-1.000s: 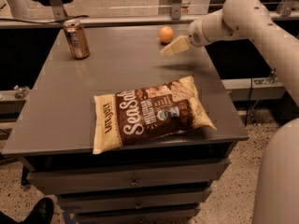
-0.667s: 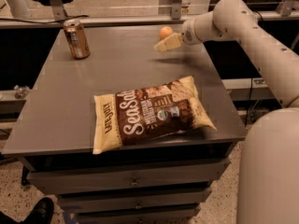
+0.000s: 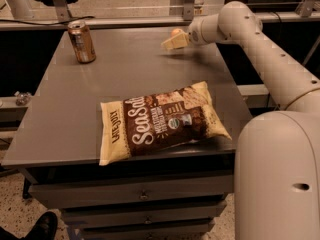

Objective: Move orange near orange can

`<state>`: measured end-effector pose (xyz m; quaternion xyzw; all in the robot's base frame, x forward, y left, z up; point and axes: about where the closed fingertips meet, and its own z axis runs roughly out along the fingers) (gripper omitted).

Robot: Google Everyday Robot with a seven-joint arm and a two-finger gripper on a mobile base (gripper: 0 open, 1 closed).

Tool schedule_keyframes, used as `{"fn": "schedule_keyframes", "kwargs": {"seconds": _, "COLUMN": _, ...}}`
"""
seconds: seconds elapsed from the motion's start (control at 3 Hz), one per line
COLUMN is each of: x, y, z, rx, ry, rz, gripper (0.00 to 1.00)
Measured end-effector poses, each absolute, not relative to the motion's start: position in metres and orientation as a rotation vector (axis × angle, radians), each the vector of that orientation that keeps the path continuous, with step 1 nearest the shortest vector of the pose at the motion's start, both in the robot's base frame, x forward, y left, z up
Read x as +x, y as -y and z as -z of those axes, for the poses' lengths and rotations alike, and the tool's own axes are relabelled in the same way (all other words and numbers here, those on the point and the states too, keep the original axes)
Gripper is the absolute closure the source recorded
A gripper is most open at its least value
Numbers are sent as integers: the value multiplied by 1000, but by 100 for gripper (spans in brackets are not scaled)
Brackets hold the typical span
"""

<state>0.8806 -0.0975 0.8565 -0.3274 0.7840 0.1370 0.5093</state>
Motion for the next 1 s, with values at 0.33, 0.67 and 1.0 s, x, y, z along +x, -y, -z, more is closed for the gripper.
{"fn": "schedule_keyframes", "kwargs": {"seconds": 0.33, "x": 890, "y": 93, "z": -847, "rx": -760, "ry": -1895, "rz": -349, "gripper": 18}}
{"fn": "schedule_keyframes", "kwargs": {"seconds": 0.67, "x": 894, "y": 92, "z": -847, "rx": -745, "ry": -1889, "rz": -361, "gripper": 41}}
{"fn": "schedule_keyframes", "kwargs": {"seconds": 1.0, "x": 890, "y": 88, "z": -854, "rx": -728, "ry": -1874, "rz": -404, "gripper": 64}}
